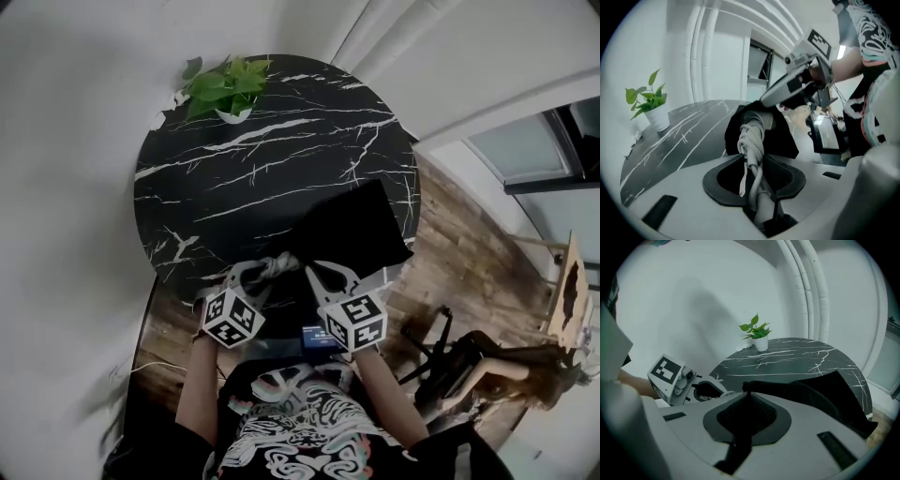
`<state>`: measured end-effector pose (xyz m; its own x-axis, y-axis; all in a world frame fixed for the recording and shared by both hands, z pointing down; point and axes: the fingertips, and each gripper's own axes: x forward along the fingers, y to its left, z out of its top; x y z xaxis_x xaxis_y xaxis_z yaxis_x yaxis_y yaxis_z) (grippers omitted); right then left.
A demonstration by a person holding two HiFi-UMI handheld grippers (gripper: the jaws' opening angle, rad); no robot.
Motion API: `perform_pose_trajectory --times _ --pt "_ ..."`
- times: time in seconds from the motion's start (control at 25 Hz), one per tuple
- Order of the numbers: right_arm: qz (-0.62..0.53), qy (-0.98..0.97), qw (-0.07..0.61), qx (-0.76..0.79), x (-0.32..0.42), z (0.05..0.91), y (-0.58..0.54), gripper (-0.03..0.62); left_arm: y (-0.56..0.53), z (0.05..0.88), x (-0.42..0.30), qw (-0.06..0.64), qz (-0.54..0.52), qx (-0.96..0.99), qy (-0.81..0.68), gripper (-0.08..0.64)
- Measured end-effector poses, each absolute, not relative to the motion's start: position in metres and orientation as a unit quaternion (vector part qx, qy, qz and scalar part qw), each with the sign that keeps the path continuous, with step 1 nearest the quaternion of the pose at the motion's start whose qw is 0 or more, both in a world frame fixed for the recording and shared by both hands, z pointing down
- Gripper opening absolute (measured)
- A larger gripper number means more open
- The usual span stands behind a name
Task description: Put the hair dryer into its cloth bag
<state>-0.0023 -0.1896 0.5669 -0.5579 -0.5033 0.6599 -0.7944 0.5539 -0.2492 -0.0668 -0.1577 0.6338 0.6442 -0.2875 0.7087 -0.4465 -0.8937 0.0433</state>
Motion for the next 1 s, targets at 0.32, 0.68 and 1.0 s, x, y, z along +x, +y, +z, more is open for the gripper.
perform_pose_trajectory --times 0.32,0.68,1.0 --pt "0.269 -0.848 0.271 0.367 -0.004 0.561 -0.189 0.028 -0.18 0.636 -0.004 0.123 0.325 0.919 -0.187 0.133" --pt "0.281 -0.844 0.264 0.372 0.009 0.563 -0.2 0.028 -0.191 0.666 0.02 0.024 0.384 0.909 -0.161 0.168" --pt "0.292 -0.846 0.27 0.357 0.007 0.569 -0.202 0.028 -0.191 0.657 0.034 0.039 0.355 0.923 -0.14 0.041"
